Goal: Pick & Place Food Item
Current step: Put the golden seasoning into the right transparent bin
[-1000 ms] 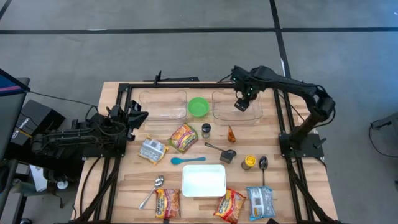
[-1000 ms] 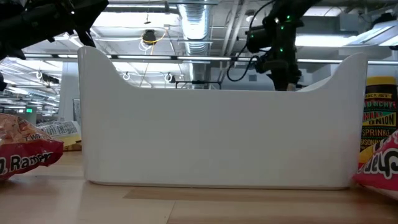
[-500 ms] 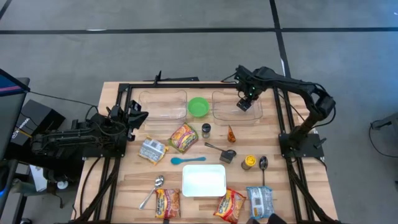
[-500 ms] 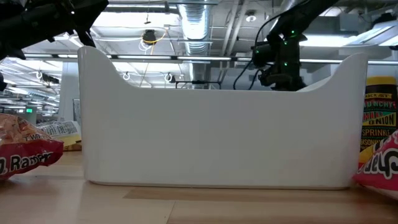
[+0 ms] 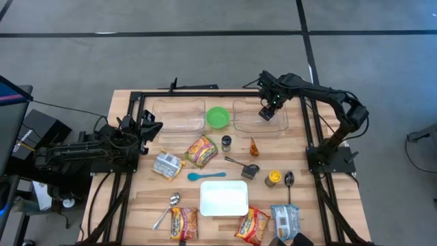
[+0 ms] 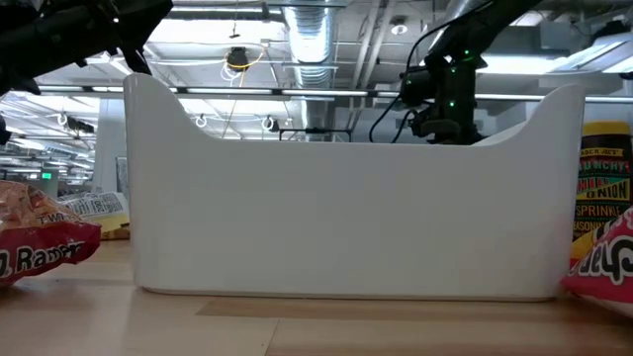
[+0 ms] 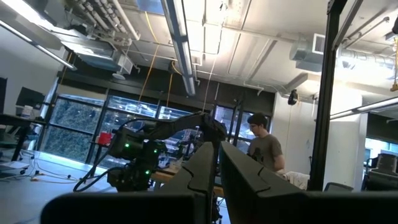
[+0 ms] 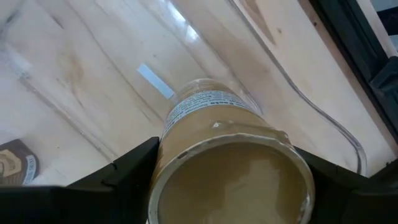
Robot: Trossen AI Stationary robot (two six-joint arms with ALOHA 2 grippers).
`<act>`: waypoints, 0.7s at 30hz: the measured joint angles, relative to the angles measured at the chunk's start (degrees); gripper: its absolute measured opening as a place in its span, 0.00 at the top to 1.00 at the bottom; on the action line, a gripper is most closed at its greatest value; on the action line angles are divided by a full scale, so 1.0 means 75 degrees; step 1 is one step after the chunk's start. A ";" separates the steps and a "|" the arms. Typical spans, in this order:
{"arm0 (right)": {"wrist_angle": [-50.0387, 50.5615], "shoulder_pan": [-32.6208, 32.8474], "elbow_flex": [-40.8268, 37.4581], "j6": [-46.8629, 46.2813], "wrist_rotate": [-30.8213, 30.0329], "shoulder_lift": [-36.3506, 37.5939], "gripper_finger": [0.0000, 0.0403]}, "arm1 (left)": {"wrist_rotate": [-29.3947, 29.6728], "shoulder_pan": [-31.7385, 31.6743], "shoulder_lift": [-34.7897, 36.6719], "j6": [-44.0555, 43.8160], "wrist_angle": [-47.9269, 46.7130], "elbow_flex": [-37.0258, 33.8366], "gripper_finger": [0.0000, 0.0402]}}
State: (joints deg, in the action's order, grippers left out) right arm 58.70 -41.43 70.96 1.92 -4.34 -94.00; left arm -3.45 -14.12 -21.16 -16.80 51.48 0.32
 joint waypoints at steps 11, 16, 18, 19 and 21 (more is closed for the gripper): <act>-0.0445 -0.0015 -0.0662 0.0209 0.0003 0.0012 0.30 | 0.0001 0.0000 -0.0001 0.0000 -0.0002 0.0000 0.95; -0.0439 -0.0038 -0.0664 0.0204 0.0000 0.0012 0.30 | 0.0001 -0.0002 0.0002 0.0000 0.0000 0.0000 0.95; -0.0429 -0.0038 -0.0664 0.0174 0.0001 0.0012 0.30 | 0.0001 0.0001 0.0002 0.0000 0.0000 0.0000 0.95; -0.0416 -0.0038 -0.0664 0.0176 0.0003 0.0012 0.30 | 0.0001 0.0001 0.0002 0.0000 0.0000 0.0000 0.95; -0.0409 -0.0038 -0.0664 0.0174 0.0003 0.0012 0.29 | 0.0001 -0.0002 0.0002 0.0000 -0.0001 0.0000 0.95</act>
State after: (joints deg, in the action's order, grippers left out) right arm 55.64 -41.71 65.98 3.22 -4.32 -93.91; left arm -3.44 -14.13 -21.15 -16.80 51.48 0.32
